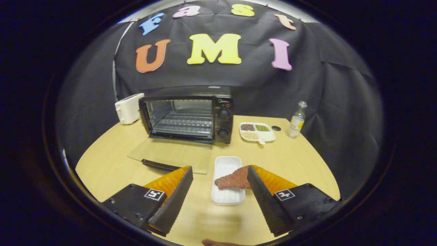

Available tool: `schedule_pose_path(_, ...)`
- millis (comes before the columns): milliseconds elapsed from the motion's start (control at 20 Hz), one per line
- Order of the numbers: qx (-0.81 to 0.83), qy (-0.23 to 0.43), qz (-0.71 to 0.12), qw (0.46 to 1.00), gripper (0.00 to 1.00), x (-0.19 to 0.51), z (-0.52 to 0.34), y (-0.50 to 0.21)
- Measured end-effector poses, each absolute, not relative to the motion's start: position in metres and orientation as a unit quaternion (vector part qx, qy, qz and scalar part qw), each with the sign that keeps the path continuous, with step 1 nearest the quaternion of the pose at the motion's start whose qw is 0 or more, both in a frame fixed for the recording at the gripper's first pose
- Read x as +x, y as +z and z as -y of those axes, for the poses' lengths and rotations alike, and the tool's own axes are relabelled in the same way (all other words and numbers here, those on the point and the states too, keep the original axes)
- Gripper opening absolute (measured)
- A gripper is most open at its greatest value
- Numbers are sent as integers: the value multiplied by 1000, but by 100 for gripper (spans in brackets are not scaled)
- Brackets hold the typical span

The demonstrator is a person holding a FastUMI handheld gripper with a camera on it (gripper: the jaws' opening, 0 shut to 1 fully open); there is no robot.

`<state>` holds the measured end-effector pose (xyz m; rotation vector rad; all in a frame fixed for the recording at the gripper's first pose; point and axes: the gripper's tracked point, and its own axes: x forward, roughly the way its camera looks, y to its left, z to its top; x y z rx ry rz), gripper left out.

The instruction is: Open the toaster oven, put the food inside, and close the toaster oven door.

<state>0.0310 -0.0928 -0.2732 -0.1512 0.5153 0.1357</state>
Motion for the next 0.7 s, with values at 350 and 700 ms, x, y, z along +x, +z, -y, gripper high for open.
schedule_pose_path(350, -11, 90, -329, 940, 100, 57, 173, -279)
schedule_pose_path(700, 97, 185, -427, 880, 63, 78, 170, -303)
